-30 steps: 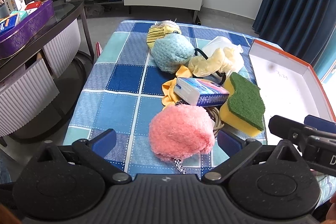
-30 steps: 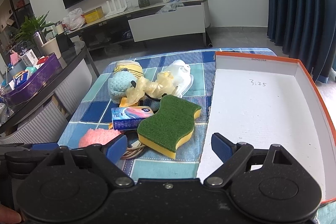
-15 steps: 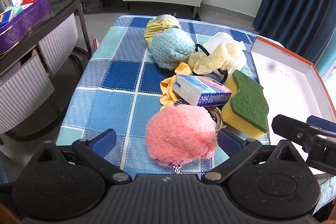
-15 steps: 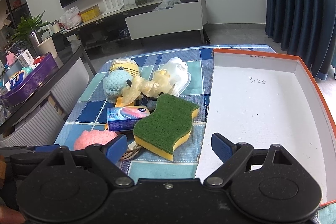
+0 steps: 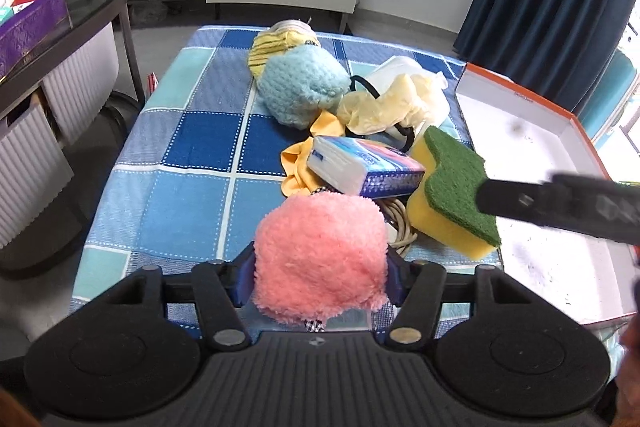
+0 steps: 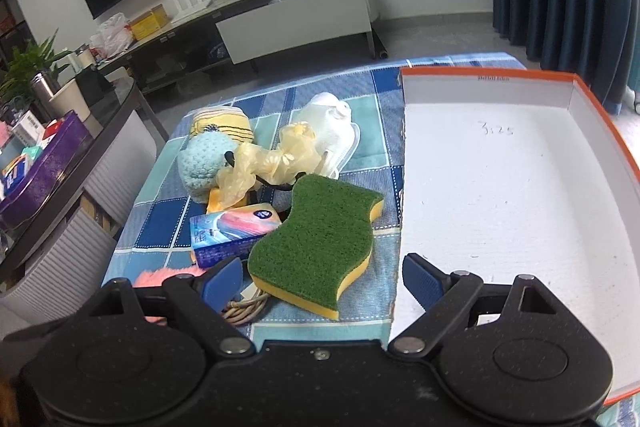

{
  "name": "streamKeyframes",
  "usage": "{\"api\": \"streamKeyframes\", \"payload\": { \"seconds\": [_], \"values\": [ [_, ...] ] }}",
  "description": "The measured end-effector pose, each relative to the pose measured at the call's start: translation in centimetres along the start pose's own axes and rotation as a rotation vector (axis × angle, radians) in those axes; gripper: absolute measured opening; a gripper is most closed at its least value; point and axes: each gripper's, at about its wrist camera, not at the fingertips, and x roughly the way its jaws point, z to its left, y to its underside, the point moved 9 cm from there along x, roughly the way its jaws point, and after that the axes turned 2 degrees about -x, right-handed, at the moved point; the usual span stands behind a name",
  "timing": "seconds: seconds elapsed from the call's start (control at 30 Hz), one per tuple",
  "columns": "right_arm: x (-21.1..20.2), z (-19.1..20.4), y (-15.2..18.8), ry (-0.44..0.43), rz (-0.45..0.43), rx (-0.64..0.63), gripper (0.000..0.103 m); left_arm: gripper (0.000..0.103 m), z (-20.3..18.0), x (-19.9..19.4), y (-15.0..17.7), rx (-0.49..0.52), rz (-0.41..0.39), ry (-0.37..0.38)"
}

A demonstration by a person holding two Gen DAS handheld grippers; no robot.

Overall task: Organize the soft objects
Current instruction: 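Grasp the pink pompom with the left tool while the right tool grasps the green sponge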

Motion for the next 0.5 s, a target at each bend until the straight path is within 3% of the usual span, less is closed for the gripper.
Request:
{"api": "streamKeyframes", "payload": {
  "seconds": [0.2, 0.37, 0.5],
  "values": [
    [2.8, -0.3, -1.2, 0.047, 0.056, 0.130, 0.102, 0.061, 1.4, -1.2, -0.1, -0.026, -0.016, 0.001],
    [5.1, -0.8, -1.5, 0.097, 0.108, 0.156, 0.102, 0.061, 1.9, -1.9, -0.7, -0.038, -0.035, 0.010],
    [5.9, -0.8, -1.4, 0.071, 0.143, 0.160, 0.101, 0.061, 1.9, -2.0, -0.8, -0.040, -0.041, 0.016]
  ]
}}
